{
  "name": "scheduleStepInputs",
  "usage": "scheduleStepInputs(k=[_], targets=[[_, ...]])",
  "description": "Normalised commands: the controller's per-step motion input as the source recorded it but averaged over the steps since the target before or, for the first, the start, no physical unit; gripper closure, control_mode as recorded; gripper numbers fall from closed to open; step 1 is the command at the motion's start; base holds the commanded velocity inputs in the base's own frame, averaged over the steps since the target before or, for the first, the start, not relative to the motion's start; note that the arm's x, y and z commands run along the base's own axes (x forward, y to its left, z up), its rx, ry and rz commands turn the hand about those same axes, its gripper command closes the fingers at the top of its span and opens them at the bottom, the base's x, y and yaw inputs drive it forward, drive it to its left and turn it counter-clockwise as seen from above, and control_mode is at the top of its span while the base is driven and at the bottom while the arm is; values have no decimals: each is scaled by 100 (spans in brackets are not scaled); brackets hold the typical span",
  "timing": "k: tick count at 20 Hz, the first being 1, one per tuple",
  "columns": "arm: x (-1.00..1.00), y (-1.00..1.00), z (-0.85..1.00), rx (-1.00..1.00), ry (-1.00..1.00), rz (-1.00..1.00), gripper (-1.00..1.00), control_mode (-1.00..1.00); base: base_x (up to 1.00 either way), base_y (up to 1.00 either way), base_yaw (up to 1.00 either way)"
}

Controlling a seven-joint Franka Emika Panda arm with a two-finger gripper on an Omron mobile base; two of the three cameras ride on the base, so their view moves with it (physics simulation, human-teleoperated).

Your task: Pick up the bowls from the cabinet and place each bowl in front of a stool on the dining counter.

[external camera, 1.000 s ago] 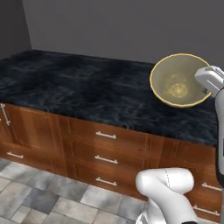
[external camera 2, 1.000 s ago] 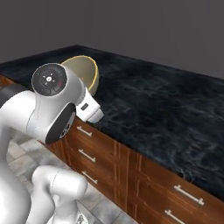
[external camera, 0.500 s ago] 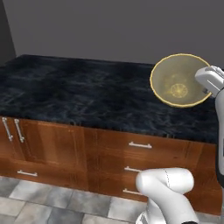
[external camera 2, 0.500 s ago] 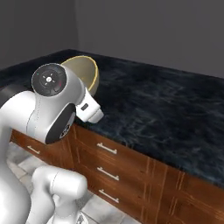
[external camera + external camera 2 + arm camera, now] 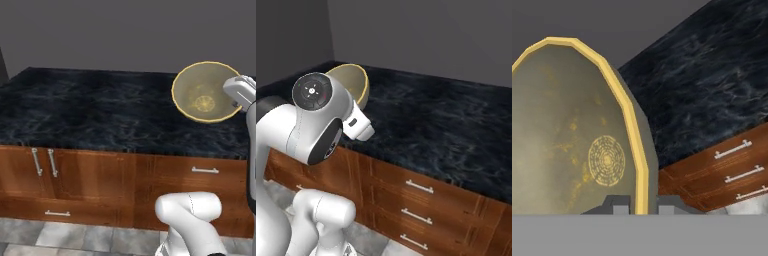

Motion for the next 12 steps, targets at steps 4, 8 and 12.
scheduleStepInputs(k=[4, 8, 12], targets=[[0, 0, 0, 0, 0, 0, 100, 100, 0, 100, -20], [0, 0, 0, 0, 0, 0, 100, 100, 0, 100, -19], [0, 0, 0, 0, 0, 0, 100, 100, 0, 100, -19]])
